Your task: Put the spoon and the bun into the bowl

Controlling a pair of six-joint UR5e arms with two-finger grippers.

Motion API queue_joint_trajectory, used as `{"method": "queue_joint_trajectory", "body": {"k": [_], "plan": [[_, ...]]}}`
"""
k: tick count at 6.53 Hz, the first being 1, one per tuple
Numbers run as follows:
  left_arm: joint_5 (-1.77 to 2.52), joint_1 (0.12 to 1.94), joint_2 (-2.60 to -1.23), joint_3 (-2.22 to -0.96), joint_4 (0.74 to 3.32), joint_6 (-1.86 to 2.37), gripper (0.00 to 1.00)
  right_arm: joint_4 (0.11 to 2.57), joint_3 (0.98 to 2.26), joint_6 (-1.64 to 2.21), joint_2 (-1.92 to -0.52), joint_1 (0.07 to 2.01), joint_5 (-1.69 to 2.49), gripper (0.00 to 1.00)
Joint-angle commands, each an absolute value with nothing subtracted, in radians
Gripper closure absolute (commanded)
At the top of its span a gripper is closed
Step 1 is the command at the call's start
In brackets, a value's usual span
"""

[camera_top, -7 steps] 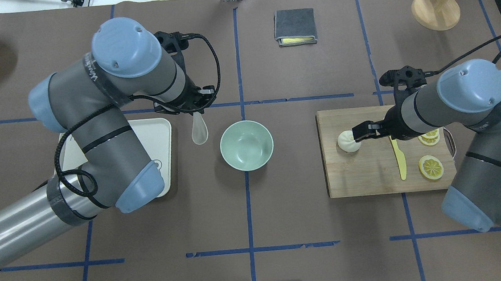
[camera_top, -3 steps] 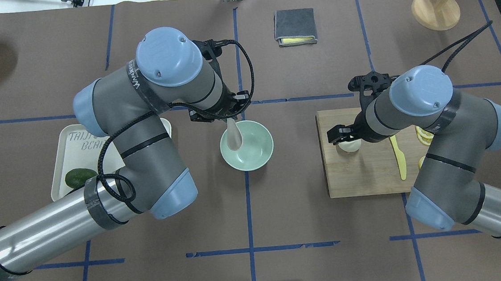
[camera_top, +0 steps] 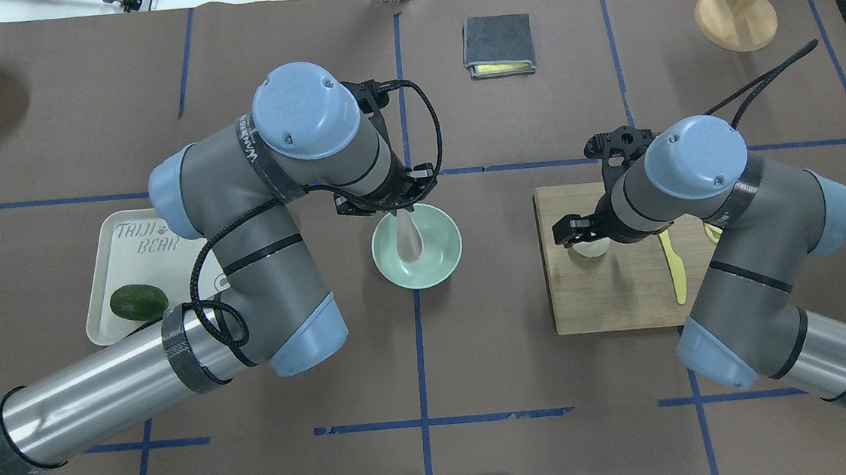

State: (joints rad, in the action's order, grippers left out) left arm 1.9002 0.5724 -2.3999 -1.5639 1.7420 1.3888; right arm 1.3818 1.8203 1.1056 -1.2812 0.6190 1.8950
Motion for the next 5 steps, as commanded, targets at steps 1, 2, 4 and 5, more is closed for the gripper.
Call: {"method": "queue_joint_trajectory", "body": {"k": [1, 2, 4, 5], "plan": [[1.899, 0.568, -2.401, -1.562, 1.744, 1.388, 1.0, 1.382, 1.796, 1.103, -1.275, 0.62, 1.894, 0.07], [1.899, 0.566, -2.401, -1.562, 1.744, 1.387, 1.0, 1.382, 1.792, 1.103, -1.273, 0.621, 1.894, 0.3], [1.899, 0.557, -2.399, -1.56, 1.744, 1.39, 1.0, 1.382, 1.792, 1.101, -1.273, 0.624, 1.896, 1.0], [1.899, 0.551, -2.404, -1.542, 1.749, 1.406, 1.0, 1.382, 1.796, 1.101, -1.273, 0.63, 1.898, 1.0]]}}
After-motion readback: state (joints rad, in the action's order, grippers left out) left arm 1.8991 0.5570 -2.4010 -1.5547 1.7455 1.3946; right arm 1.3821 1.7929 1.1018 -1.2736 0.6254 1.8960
